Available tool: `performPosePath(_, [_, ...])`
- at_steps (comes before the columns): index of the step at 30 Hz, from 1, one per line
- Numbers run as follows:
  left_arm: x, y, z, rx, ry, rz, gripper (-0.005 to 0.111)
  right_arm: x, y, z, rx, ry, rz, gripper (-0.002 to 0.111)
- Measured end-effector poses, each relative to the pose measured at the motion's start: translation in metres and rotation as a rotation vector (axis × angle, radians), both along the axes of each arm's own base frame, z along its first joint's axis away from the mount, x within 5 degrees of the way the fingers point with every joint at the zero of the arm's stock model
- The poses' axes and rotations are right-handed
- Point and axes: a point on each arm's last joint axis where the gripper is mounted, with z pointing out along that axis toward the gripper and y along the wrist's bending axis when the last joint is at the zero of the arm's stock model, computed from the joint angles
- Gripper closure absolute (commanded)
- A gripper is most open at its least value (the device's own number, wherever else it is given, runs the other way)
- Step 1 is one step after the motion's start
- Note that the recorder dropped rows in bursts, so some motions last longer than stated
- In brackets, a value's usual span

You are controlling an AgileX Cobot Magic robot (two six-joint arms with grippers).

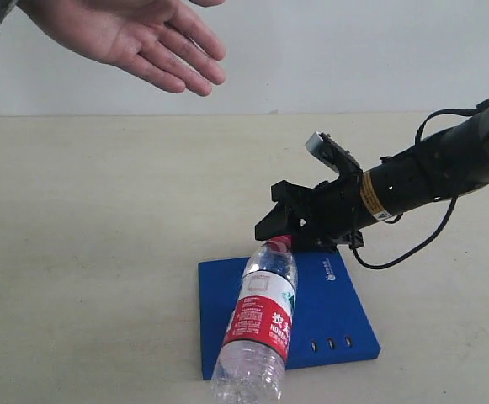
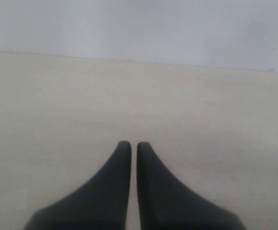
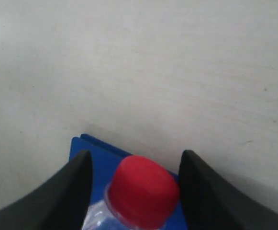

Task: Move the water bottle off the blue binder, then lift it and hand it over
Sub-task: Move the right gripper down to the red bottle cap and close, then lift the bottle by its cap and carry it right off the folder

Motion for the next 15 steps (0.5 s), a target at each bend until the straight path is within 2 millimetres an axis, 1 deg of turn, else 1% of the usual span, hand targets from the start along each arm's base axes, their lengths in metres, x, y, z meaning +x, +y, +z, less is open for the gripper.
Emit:
performPosePath(4, [0.0, 0.0, 0.0, 0.0, 0.0, 0.0, 0.102, -0.0049, 0.0038, 0.0034, 0.052, 0.023, 0.049, 0.059])
performPosePath(6, [0.0, 0.0, 0.0, 0.0, 0.0, 0.0, 0.102, -0.0063, 0.0048, 0.0044, 0.067, 0.031, 0.064, 0.062])
performPosePath(8, [0.0, 0.0, 0.0, 0.0, 0.0, 0.0, 0.102, -0.007, 0.0052, 0.005, 0.075, 0.034, 0.071, 0.071])
performPosePath(9, [0.0, 0.0, 0.0, 0.0, 0.0, 0.0, 0.102, -0.0075, 0.0056, 0.0053, 0.08, 0.039, 0.074, 0.078])
performPosePath(12, [0.0, 0.0, 0.0, 0.0, 0.0, 0.0, 0.102, -0.0085, 0.0071, 0.0075, 0.111, 0.055, 0.075, 0.09])
performPosePath(15, [0.0, 0.0, 0.0, 0.0, 0.0, 0.0, 0.102, -0.0086, 0.0072, 0.0076, 0.112, 0.054, 0.077, 0.106])
